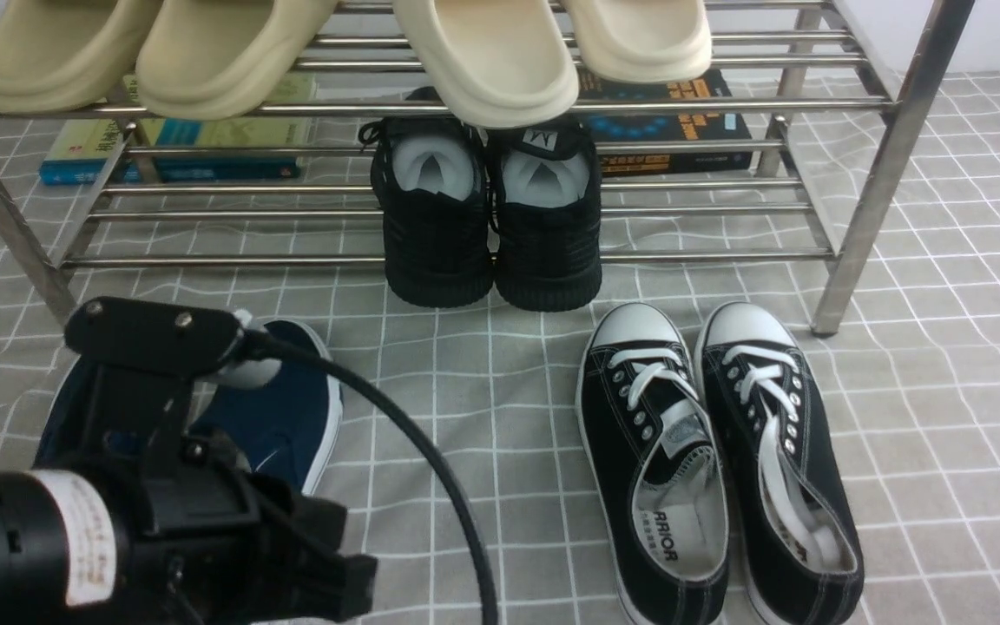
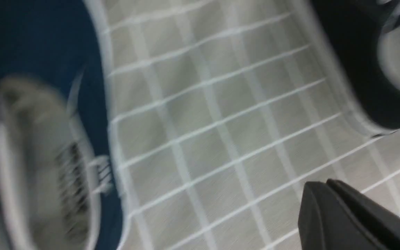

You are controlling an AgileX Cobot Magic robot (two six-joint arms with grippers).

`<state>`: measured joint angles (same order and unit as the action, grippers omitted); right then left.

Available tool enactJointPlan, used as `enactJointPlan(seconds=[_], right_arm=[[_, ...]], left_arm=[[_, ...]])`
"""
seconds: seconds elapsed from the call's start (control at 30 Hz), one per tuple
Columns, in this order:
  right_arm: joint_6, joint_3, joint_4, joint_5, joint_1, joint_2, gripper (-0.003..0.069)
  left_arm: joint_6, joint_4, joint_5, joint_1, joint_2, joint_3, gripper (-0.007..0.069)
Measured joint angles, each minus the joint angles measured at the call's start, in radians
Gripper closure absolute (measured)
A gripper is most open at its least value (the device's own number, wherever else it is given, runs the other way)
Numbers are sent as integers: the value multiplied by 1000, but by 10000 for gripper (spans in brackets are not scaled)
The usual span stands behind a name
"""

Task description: Take the shoes off the shelf with your hand from the grey coffee tablecloth.

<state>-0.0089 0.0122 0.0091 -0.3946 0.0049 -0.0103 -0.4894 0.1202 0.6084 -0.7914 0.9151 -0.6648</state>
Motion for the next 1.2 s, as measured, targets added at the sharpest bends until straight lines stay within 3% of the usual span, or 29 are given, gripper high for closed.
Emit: enactJointPlan(seconds=[0.1,0.37,0.67,0.77,0.97,1.2], right_arm=[[0,0,0,0,0,0,420],[0,0,0,0,0,0,420],[0,0,0,0,0,0,420],[0,0,0,0,0,0,420],[0,0,0,0,0,0,420],[0,0,0,0,0,0,420]], left_arm=[[1,9,-63,-26,3,15,623],[1,114,-70,-31,15,17,618],[1,149,-87,-23,5,28,609],[1,153,-124,60,-37,64,606],[8,126,-269,361,-192,219,601],[28,105,-297,597,-484,468,591]])
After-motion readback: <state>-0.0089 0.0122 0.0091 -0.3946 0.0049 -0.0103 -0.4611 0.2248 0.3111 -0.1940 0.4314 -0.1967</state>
